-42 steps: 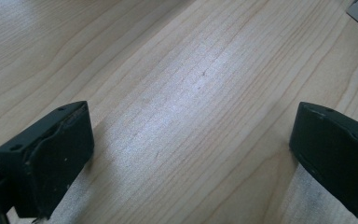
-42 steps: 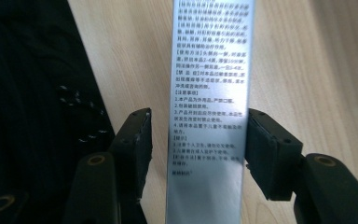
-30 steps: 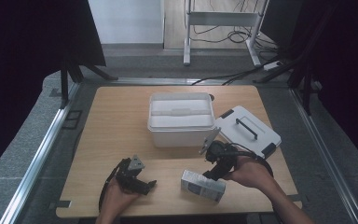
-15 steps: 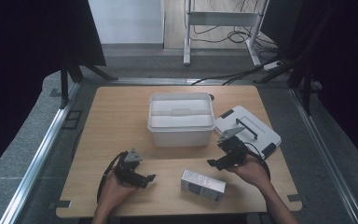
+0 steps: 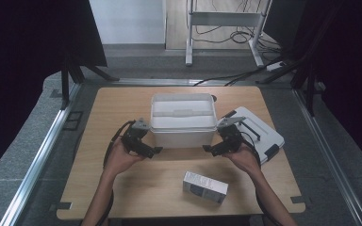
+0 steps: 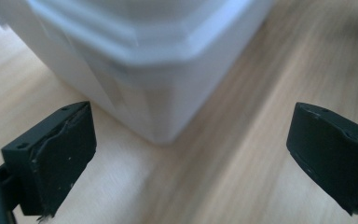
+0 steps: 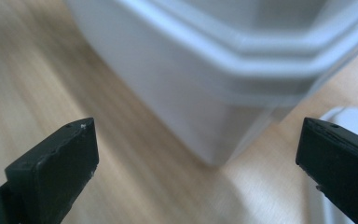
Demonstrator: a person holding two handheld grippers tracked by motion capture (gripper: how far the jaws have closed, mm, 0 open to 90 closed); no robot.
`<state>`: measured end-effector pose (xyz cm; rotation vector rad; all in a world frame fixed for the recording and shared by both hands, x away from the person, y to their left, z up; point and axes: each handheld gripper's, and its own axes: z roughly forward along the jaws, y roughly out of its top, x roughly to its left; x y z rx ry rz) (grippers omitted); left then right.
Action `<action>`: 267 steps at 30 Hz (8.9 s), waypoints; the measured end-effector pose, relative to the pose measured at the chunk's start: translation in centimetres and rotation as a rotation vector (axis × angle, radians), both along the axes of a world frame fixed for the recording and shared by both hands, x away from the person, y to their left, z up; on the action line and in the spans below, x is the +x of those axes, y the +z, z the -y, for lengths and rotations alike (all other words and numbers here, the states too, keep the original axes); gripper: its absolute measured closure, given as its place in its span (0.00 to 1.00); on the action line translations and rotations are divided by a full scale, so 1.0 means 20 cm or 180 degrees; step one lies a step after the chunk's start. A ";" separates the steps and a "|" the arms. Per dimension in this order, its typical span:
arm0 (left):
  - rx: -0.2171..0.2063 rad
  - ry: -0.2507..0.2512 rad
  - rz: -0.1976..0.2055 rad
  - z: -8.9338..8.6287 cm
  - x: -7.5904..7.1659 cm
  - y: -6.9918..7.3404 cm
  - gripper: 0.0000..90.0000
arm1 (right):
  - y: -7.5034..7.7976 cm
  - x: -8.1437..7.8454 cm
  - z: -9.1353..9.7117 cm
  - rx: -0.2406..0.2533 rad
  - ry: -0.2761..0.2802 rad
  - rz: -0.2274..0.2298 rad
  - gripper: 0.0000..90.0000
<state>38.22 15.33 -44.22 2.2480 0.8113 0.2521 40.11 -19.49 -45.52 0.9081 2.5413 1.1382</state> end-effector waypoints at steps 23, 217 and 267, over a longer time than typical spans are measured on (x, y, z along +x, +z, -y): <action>-0.0008 -0.0106 0.0036 0.03 -0.08 -0.03 0.03 | 0.04 -0.09 0.03 0.0100 0.0241 0.0005 0.14; 0.1166 0.0653 -0.0967 -0.66 0.08 0.00 1.00 | -0.32 -0.38 0.30 -0.0248 -0.0197 0.0006 0.00; 0.0335 0.0133 -0.0329 -0.23 -0.30 0.01 0.06 | -0.32 -0.38 0.30 -0.0244 -0.0206 0.0005 0.00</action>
